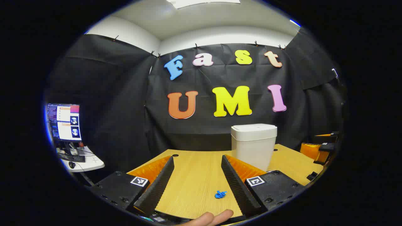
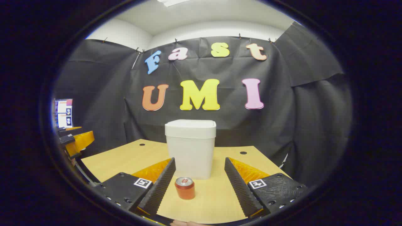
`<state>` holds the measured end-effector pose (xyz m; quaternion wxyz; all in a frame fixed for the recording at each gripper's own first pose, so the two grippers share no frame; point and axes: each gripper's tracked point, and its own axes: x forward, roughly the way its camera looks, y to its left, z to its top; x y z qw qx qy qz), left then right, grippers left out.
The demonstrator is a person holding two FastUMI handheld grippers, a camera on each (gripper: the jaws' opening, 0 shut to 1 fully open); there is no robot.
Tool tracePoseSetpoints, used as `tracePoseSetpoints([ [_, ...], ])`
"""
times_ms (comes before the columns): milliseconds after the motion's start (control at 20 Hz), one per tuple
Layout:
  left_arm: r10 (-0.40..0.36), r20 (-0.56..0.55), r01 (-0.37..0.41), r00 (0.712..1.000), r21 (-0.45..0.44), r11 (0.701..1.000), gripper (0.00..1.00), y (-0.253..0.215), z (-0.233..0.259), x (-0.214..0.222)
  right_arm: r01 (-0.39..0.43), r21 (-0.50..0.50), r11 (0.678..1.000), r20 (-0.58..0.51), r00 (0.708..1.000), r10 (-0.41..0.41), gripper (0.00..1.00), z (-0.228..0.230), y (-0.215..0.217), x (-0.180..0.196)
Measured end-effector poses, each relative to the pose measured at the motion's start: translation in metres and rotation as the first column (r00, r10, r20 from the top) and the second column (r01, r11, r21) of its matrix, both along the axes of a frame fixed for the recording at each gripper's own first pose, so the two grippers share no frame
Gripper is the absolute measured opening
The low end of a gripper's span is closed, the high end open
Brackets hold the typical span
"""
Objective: Press the lid of the desktop garbage bin to open it, pick up the crumpled paper on the desktop and throw it into the bin, then pick up the pop can on the desktop and drop it into the bin, and finally close the garbage bin lid.
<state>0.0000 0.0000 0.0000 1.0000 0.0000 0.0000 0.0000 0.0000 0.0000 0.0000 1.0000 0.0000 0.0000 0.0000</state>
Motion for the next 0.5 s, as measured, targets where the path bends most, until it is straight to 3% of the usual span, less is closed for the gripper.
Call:
tracePoseSetpoints([
  [50, -0.021, -0.004, 0.021, 1.0, 0.0, 1.0, 0.98, -0.006, -0.002, 0.001, 0.008, 0.004, 1.0, 0.0, 1.0, -0.008, 0.99, 0.001, -0.003, -0.001],
  [200, -0.047, -0.019, 0.047, 0.999, -0.019, 0.999, 0.98, -0.01, -0.008, 0.001, 0.06, 0.009, 0.998, 0.026, 0.998, -0.06, 0.96, 0.008, -0.02, -0.004],
  [350, -0.041, -0.036, 0.041, 0.998, -0.017, 0.999, 0.98, -0.01, -0.012, 0.003, 0.085, 0.026, 0.996, 0.023, 0.996, -0.085, 0.98, 0.009, -0.028, -0.004],
  [500, -0.025, -0.055, 0.024, 0.998, -0.021, 1.0, 0.98, -0.005, -0.019, 0.007, 0.102, 0.017, 0.995, 0.019, 0.995, -0.102, 0.94, 0.007, -0.036, -0.004],
])
